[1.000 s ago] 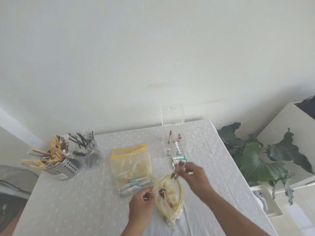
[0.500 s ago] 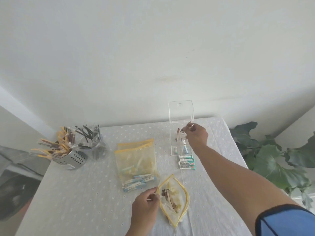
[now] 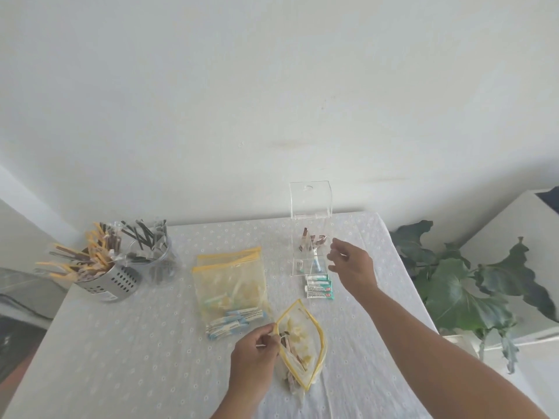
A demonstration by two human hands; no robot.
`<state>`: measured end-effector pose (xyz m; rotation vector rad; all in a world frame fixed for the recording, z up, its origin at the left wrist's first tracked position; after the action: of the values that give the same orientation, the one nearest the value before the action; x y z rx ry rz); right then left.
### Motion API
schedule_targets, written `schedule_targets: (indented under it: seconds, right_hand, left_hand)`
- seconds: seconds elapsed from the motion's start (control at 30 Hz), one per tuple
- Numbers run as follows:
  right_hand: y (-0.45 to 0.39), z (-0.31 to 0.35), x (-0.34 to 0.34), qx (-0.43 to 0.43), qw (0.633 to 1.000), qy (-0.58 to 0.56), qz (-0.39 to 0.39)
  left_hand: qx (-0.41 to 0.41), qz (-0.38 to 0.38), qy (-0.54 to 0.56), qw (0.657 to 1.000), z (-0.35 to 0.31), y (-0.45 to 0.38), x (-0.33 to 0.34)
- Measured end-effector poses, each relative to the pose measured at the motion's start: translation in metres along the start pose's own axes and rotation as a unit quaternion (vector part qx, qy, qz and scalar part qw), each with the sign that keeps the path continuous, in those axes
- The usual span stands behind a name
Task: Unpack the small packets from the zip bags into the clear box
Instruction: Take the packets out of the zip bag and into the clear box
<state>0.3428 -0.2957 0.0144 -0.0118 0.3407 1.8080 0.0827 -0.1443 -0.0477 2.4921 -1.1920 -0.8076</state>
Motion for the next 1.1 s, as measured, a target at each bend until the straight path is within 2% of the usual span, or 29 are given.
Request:
schedule_targets:
  seconds: [0.07, 0.1, 0.17, 0.23, 0.27, 0.3, 0.37, 0.5, 0.6, 0.73, 0.87, 0.97, 1.1]
  right_hand:
    - [0.019, 0.003, 0.003, -0.036, 0.998, 0.043, 0.003]
    - [0.034, 0.004, 0.011, -0.061, 0.995, 0.073, 0.033]
    - [0.069, -0.002, 0.041, -0.094, 0.974, 0.132, 0.161]
    - [0.098, -0.029, 0.073, -0.079, 0.923, 0.236, 0.294]
    - [0.106, -0.05, 0.086, -0.062, 0.89, 0.308, 0.331]
    - [0.107, -0.072, 0.094, -0.03, 0.862, 0.375, 0.341]
    - [0.107, -0.097, 0.096, 0.033, 0.844, 0.453, 0.286]
    - [0.114, -0.108, 0.101, 0.067, 0.869, 0.448, 0.198]
    - [0.115, -0.117, 0.106, 0.065, 0.881, 0.433, 0.178]
    - [0.113, -0.119, 0.101, 0.052, 0.887, 0.392, 0.239]
    - [0.118, -0.105, 0.091, -0.019, 0.891, 0.307, 0.333]
    - [0.122, -0.092, 0.078, -0.075, 0.895, 0.263, 0.352]
    - [0.123, -0.084, 0.063, -0.083, 0.904, 0.233, 0.35]
  left_hand:
    - [0.001, -0.003, 0.007, 1.0, -0.004, 0.002, 0.0]
    - [0.0, -0.005, 0.008, 1.0, -0.006, 0.003, -0.001]
    - [-0.001, -0.008, 0.008, 1.0, -0.006, 0.003, -0.002]
    - [-0.001, -0.009, 0.004, 1.0, -0.006, 0.004, -0.001]
    - [0.0, -0.012, -0.001, 1.0, -0.005, 0.005, -0.001]
    - [0.002, -0.018, -0.011, 1.0, -0.004, 0.006, -0.001]
    - [0.011, -0.029, -0.044, 0.999, -0.003, 0.008, -0.002]
    - [0.028, -0.034, -0.113, 0.993, -0.003, 0.01, -0.002]
    - [0.022, -0.033, -0.134, 0.99, 0.0, 0.011, -0.004]
    - [0.018, -0.036, -0.127, 0.991, 0.002, 0.009, -0.01]
    - [-0.012, -0.038, -0.104, 0.994, 0.008, 0.004, -0.017]
    - [-0.027, -0.043, -0.089, 0.995, 0.01, 0.0, -0.02]
    - [-0.027, -0.044, -0.067, 0.996, 0.005, -0.002, -0.021]
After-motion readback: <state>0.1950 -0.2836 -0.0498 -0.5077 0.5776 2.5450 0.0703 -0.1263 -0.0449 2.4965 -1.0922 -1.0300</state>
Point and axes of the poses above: each hand's wrist, its own y-axis away from the middle knuckle, its own x-axis out of the palm, z = x × y, the point moved 6 cm from there along -y, towards the middle knuckle, and after that the axes turned 9 degrees about -y, right-handed, at the moved point
